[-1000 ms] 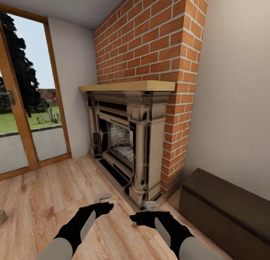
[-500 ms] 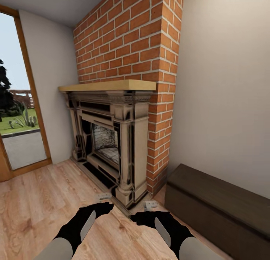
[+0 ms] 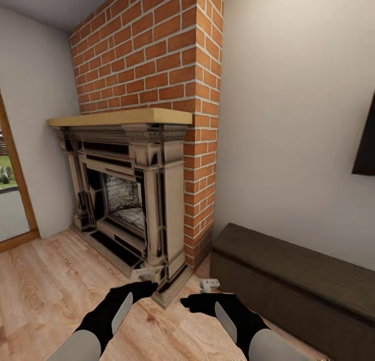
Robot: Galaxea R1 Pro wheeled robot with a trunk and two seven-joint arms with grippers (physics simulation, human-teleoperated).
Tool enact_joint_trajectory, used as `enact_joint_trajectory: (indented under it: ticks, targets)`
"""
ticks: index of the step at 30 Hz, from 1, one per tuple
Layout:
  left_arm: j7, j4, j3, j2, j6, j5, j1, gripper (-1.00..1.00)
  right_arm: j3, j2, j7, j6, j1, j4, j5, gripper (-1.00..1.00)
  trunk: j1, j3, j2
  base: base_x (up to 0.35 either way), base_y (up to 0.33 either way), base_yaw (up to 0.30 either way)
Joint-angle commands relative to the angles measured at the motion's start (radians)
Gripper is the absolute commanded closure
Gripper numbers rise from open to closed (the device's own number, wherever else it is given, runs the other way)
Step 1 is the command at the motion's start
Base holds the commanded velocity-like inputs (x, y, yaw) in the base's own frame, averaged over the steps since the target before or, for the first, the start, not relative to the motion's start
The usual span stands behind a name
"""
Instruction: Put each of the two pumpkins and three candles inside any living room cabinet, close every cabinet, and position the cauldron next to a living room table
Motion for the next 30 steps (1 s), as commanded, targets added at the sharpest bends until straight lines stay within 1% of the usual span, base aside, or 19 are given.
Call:
enact_joint_trajectory:
  ticks: [1, 3, 11, 30]
  targets:
    - [0.001, -0.002, -0.002, 0.001, 0.005, 0.007, 0.0, -1.0, 0.002, 0.0, 0.0, 0.004, -0.001, -0.001, -0.003, -1.0, 0.0, 0.0, -0.001, 0.0, 0.0, -0.28]
    - [0.001, -0.002, -0.002, 0.001, 0.005, 0.007, 0.0, -1.0, 0.002, 0.0, 0.0, 0.004, -0.001, -0.001, -0.003, -1.0, 0.0, 0.001, -0.001, 0.0, 0.0, -0.28]
    - [0.001, 0.0, -0.002, 0.0, 0.005, 0.007, 0.0, -1.0, 0.002, 0.0, 0.0, -0.003, -0.001, 0.0, -0.003, -1.0, 0.031, -0.018, -0.057, 0.0, 0.0, -0.274]
    - [0.002, 0.002, -0.002, 0.0, 0.005, 0.006, 0.0, -1.0, 0.002, 0.0, 0.0, -0.004, -0.001, 0.001, -0.003, -1.0, 0.031, -0.002, -0.057, 0.0, 0.0, -0.267]
